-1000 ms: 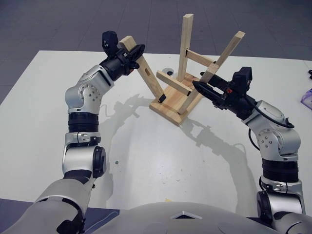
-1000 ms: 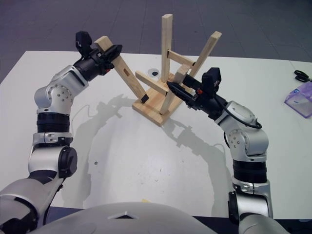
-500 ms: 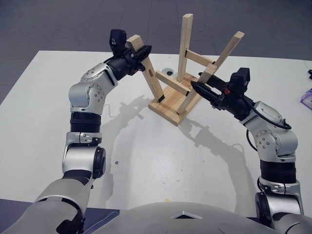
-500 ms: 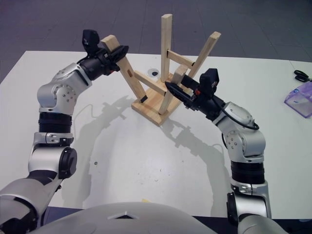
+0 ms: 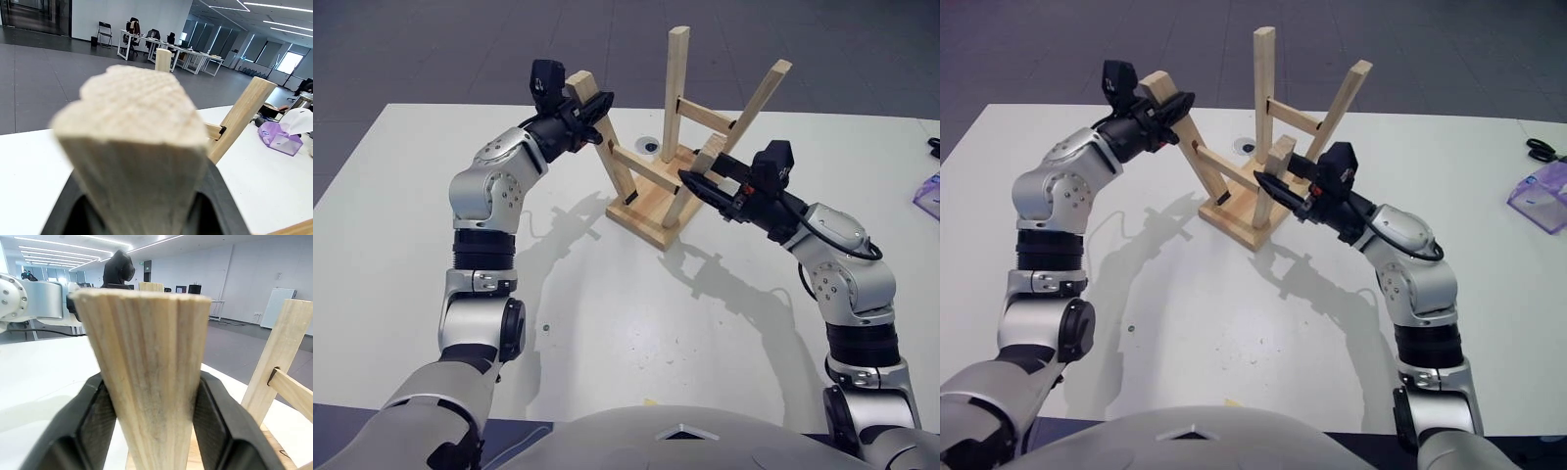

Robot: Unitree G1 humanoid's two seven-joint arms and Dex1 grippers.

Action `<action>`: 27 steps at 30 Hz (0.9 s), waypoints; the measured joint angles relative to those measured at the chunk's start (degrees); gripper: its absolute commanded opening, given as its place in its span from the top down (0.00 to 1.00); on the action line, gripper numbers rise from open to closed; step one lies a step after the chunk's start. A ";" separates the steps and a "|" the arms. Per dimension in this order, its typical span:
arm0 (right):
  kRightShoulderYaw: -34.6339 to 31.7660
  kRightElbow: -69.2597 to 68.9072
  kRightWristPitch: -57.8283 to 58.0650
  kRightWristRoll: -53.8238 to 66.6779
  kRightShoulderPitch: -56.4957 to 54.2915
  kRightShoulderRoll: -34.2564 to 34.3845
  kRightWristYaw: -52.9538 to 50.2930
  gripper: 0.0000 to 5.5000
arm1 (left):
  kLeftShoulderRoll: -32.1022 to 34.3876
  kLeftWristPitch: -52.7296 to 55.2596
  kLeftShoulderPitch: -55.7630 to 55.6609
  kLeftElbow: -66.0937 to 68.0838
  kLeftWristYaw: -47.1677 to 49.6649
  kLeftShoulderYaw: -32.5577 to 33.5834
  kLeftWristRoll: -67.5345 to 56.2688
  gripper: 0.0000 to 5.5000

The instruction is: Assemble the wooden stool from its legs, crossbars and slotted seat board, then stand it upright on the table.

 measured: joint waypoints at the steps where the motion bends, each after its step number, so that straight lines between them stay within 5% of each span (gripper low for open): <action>1: 0.24 0.28 0.00 -0.22 -0.39 0.00 0.00 0.62 | 0.35 -0.67 0.72 -0.95 -0.50 -0.86 0.76 0.81; 20: 0.34 0.62 4.45 0.48 -2.38 2.72 -2.15 0.62 | 0.62 -2.91 4.86 -6.54 1.99 -1.75 3.62 0.81; 27: 0.22 2.17 12.08 1.58 0.59 5.50 -7.51 0.36 | -2.51 -1.34 9.33 -14.01 3.38 -2.83 1.49 0.81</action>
